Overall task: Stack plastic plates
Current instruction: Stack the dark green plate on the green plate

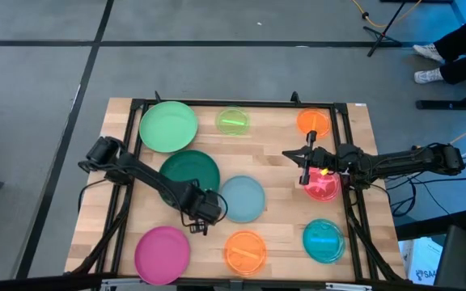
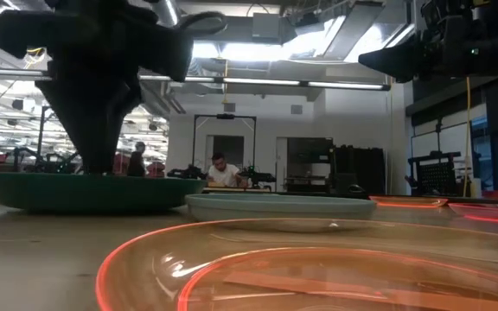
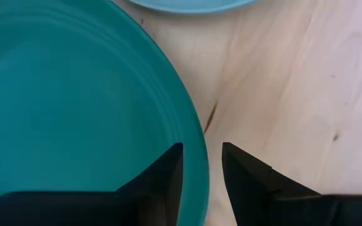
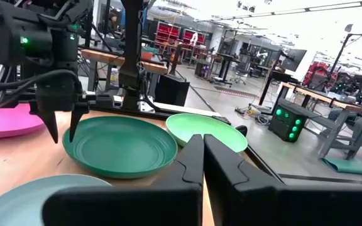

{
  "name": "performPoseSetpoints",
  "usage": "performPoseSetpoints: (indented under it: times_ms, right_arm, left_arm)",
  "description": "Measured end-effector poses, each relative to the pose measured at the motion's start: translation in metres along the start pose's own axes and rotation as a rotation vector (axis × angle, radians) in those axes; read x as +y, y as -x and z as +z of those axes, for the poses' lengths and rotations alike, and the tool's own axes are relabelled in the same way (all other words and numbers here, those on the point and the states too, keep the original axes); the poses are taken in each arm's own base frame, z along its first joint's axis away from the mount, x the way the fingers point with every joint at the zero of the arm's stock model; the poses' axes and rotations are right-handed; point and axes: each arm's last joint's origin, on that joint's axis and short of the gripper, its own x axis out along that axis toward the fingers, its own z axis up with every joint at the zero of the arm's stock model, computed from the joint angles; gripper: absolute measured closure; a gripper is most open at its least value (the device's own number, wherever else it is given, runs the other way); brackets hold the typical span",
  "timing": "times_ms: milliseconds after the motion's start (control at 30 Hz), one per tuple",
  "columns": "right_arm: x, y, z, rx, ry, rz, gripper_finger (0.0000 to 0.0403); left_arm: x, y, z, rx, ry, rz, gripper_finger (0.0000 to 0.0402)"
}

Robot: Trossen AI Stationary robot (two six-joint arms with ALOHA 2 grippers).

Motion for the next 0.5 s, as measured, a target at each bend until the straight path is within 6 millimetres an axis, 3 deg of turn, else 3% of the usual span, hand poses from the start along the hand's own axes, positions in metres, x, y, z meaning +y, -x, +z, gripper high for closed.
performPoseSetpoints:
  times_ms: [500]
  right_arm:
    - [0.0, 0.0, 0.0, 0.003, 0.0, -0.012, 0.0398]
  left_arm:
    - [0.004, -0.02, -0.007, -0.027, -0.003, 0.066, 0.0299]
